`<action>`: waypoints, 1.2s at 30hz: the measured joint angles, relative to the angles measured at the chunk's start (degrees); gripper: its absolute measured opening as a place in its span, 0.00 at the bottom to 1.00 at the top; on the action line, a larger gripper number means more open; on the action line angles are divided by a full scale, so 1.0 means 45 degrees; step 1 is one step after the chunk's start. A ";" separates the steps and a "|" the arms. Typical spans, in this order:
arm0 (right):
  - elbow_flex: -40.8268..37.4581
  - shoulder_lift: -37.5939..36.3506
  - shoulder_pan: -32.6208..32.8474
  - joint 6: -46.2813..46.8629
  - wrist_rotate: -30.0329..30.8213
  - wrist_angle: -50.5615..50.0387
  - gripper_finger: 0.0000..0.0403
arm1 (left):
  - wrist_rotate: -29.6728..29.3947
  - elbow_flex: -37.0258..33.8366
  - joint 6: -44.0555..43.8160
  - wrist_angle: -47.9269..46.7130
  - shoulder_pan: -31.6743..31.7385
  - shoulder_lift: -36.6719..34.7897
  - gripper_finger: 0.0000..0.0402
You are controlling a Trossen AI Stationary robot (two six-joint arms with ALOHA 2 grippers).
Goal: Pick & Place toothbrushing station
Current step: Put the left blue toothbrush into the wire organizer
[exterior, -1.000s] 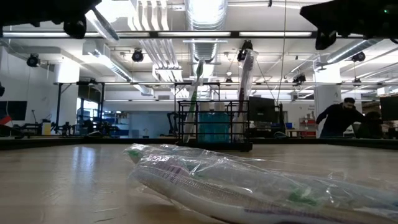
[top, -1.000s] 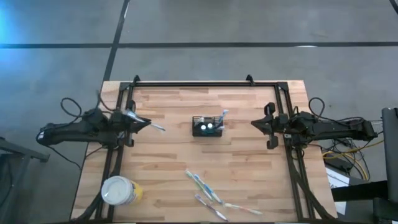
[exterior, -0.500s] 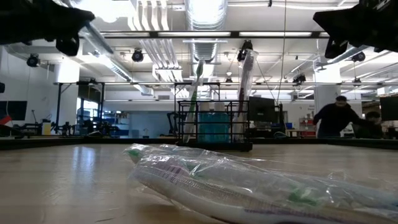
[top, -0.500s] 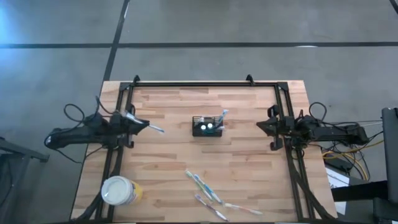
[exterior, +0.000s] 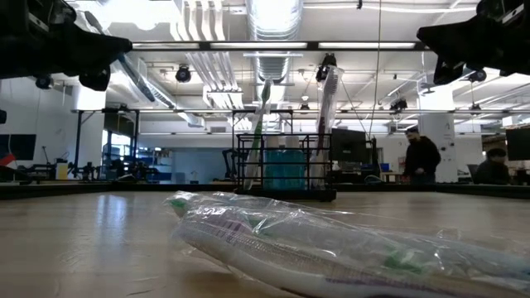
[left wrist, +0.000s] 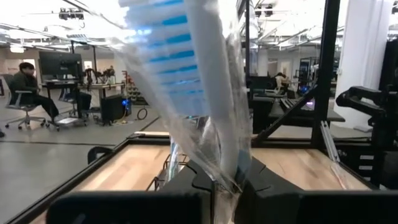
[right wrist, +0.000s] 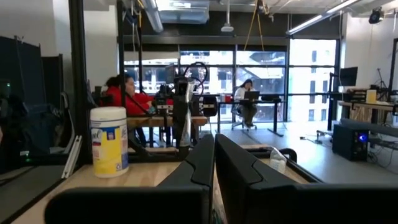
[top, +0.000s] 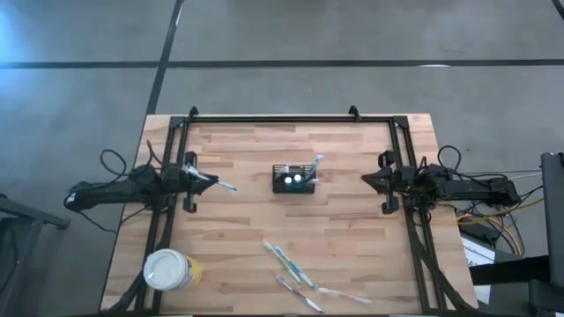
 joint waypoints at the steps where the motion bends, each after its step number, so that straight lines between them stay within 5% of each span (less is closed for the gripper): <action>1: 0.0000 -0.0003 0.0000 0.0031 0.0000 -0.0013 0.03 | 0.0025 -0.0036 0.0027 0.0076 0.0000 0.0000 0.05; 7: 0.0000 -0.0010 0.0000 0.0061 -0.0002 -0.0077 0.03 | 0.0058 -0.0057 0.0172 0.0358 -0.0010 -0.0005 0.05; 10: 0.0000 -0.0010 0.0000 0.0074 -0.0002 -0.0190 0.03 | 0.0058 -0.0063 -0.1154 0.2329 -0.0010 0.0089 0.05; 15: 0.0000 0.0010 0.0000 0.0067 -0.0002 -0.0254 0.03 | 0.0026 0.1233 -0.0868 0.3320 -0.0010 0.1175 0.05; 29: 0.0000 0.0010 0.0000 0.0133 0.0003 -0.0243 0.03 | -0.0458 0.5044 0.1287 0.4845 -0.0010 1.1613 0.05; 36: 0.0000 0.0076 0.0000 0.0312 0.0003 -0.0467 0.03 | -0.0618 0.7113 0.1963 0.4694 0.0005 1.4638 0.05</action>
